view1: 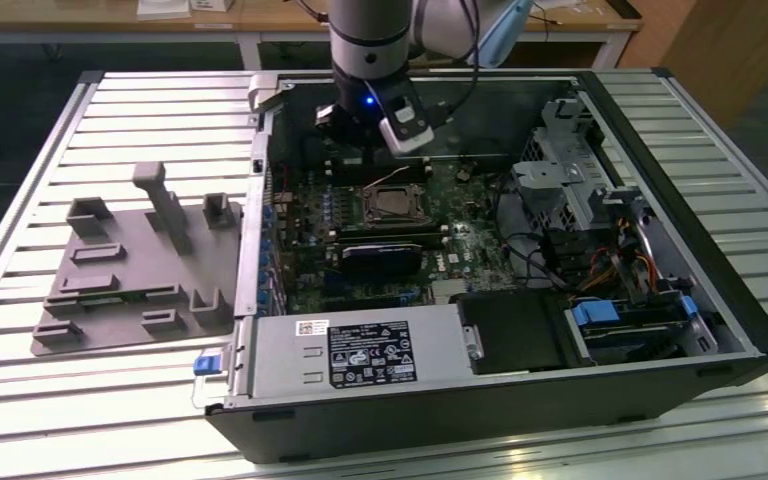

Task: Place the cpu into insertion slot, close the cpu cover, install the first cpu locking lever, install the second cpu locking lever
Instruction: 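Install the first cpu locking lever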

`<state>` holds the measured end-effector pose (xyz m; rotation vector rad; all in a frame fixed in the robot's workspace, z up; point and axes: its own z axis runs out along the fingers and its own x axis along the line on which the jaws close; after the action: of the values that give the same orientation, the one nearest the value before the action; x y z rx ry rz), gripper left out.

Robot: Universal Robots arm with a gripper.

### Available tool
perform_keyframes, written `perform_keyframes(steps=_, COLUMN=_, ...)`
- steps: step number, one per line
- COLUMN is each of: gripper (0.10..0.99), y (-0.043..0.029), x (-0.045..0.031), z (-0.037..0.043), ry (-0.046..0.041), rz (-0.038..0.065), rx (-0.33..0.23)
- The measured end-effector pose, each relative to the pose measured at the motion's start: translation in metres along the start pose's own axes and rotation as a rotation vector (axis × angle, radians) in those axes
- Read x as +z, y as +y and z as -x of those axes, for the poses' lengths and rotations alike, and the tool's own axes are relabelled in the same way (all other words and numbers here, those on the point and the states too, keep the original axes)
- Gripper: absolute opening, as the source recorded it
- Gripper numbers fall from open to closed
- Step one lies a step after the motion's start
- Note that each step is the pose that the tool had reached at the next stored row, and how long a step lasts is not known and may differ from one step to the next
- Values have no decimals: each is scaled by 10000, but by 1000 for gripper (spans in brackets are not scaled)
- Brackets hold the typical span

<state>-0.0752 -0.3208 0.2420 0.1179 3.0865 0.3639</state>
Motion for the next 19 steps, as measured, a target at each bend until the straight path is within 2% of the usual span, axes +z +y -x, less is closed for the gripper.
perform_keyframes(steps=8, gripper=102, y=-11, x=48, z=-1, ry=-383, rz=38, rx=-228)
perform_keyframes(steps=9, gripper=102, y=-12, x=52, z=-1, ry=-413, rz=41, rx=-241)
perform_keyframes(steps=14, gripper=102, y=-13, x=53, z=-2, ry=-439, rz=62, rx=-305)
perform_keyframes(steps=15, gripper=102, y=-15, x=56, z=-2, ry=-511, rz=70, rx=-321)
perform_keyframes(steps=19, gripper=102, y=-23, x=66, z=-1, ry=-905, rz=98, rx=-418)
